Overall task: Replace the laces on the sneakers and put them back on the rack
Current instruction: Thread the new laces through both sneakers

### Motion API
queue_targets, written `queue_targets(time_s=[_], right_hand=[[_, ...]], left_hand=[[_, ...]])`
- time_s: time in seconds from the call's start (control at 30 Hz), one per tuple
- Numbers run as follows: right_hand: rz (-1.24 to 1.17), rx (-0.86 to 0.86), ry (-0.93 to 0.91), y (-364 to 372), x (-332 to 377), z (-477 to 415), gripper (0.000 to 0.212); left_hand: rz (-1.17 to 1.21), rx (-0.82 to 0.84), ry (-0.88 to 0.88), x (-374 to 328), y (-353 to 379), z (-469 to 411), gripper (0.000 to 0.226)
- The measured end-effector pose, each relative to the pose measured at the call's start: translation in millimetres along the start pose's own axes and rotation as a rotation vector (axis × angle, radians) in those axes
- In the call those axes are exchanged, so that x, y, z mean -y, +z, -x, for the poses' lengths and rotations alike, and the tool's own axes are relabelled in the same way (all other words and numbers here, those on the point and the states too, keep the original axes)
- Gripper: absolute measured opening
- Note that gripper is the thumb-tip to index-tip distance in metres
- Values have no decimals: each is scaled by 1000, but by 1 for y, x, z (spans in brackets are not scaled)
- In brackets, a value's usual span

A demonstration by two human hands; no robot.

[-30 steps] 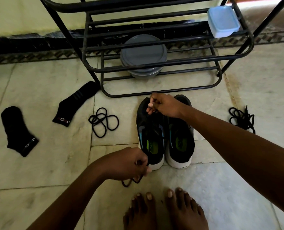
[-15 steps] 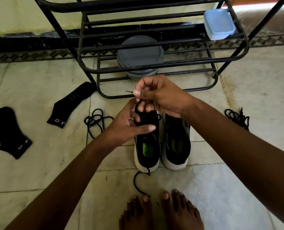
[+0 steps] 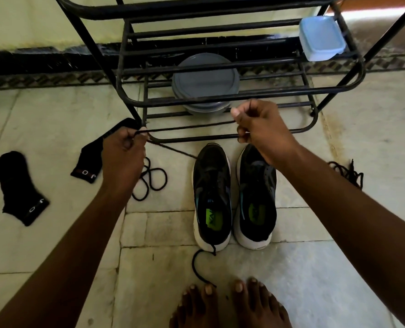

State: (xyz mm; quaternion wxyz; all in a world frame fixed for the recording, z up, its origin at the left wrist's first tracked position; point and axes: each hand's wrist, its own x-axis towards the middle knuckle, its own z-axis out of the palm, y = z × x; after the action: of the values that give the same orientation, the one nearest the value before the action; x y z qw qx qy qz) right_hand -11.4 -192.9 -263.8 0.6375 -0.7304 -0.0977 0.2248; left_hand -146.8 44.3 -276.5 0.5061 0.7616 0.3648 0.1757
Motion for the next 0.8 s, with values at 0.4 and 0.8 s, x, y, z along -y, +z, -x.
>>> queue_targets(time_s=[0.4,0.8], right_hand=[[263,280,-240,35,-12,4,13],[174,69,50,32,-50,2,16]], left_hand=[[121,666,102,-1,43,32,93],[-34,385,243,26,50,11,8]])
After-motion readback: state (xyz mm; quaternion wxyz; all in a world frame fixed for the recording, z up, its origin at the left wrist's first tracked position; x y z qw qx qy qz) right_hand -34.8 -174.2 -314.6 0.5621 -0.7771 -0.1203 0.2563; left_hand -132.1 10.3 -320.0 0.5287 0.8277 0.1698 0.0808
